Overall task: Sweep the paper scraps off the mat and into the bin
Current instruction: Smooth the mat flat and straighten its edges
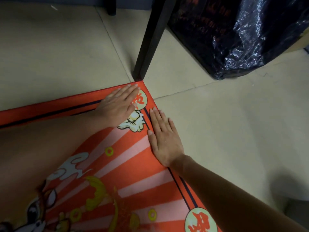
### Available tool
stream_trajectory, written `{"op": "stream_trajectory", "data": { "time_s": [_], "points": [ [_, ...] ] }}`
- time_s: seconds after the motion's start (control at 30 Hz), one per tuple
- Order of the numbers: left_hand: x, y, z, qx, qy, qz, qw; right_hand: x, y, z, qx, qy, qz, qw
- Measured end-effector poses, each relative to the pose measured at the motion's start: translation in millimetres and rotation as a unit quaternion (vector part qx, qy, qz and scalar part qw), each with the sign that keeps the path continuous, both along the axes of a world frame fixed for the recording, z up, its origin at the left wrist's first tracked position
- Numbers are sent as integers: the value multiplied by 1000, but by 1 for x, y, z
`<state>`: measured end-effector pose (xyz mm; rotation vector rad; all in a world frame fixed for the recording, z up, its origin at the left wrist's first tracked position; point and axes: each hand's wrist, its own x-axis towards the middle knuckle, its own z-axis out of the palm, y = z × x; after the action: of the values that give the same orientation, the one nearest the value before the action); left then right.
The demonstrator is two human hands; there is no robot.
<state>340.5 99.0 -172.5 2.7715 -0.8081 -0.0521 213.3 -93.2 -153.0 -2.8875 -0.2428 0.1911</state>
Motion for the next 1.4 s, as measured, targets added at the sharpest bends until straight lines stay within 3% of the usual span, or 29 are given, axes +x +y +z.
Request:
{"op": "stream_trajectory", "data": {
  "time_s": [0.5, 0.8, 0.97, 1.2, 1.4],
  "points": [
    [-1, -30, 22, 90, 134, 42, 986, 3, -2, -5, -5, -12, 2, 1000],
    [-125, -20, -2, 45, 12, 11, 999, 4, 0, -5, -36, -25, -9, 999],
    [-134, -16, 5, 42, 27, 21, 999, -12, 3, -2, -10, -14, -25, 1000],
    [-133, -18, 7, 43, 72, 25, 996, -109, -38, 1, -28, -10, 5, 1000],
    [-131, -23, 19, 78, 119, 31, 989, -113, -42, 1, -25, -8, 8, 1000]
  ]
}}
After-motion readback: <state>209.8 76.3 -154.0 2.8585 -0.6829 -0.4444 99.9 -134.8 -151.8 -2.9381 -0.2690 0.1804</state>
